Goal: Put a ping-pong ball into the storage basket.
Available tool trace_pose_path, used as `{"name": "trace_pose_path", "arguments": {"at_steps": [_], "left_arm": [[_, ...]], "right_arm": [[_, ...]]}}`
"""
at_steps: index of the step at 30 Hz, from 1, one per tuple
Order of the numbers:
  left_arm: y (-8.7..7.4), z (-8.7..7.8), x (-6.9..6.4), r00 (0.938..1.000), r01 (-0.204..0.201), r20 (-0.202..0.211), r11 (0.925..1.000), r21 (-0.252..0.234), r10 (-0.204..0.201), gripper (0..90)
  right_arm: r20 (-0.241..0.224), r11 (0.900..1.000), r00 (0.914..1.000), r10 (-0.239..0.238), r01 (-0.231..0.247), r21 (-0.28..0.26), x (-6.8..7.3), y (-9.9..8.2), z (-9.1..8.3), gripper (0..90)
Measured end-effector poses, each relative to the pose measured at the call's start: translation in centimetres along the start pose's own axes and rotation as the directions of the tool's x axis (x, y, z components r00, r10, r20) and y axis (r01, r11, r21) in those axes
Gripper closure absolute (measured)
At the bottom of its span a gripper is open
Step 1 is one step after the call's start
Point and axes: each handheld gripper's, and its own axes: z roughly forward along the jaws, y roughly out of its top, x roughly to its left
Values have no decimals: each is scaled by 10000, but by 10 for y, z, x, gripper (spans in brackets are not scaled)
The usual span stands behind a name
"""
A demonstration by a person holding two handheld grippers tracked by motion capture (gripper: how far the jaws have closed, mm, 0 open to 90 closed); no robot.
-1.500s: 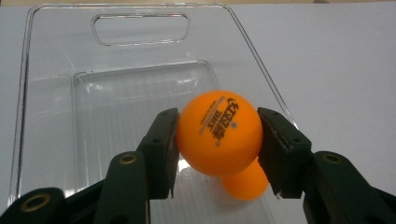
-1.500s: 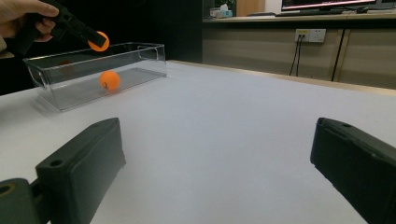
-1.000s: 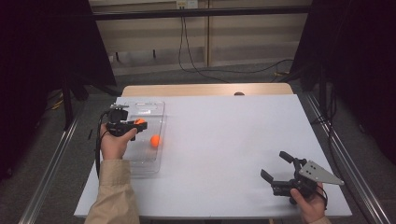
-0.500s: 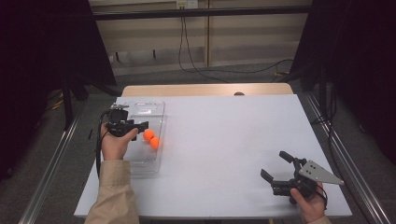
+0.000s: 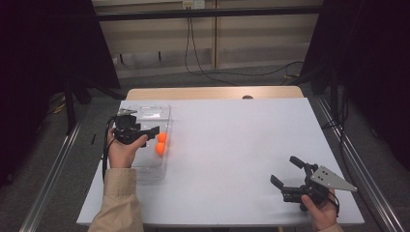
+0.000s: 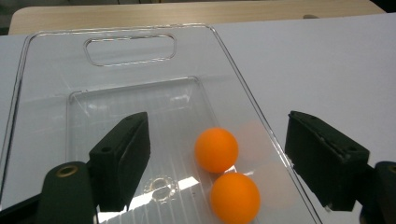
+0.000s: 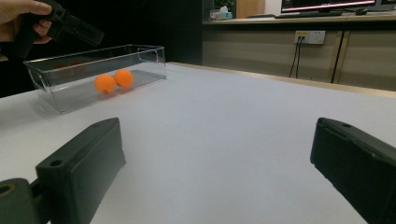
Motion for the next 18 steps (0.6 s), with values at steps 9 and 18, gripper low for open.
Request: {"name": "trace_pose_path", "arguments": {"at_steps": [9, 18], "left_arm": [[-7, -5, -5, 9999, -164, 37, 9994, -319, 165, 167], [-13, -9, -6, 9998, -166, 80, 9969, -775, 173, 131]], "right_arm": [[-16, 10000, 10000, -27, 27, 0, 0, 0, 0, 21], [-22, 10000, 10000, -17, 17, 10, 1, 0, 1, 21]]}}
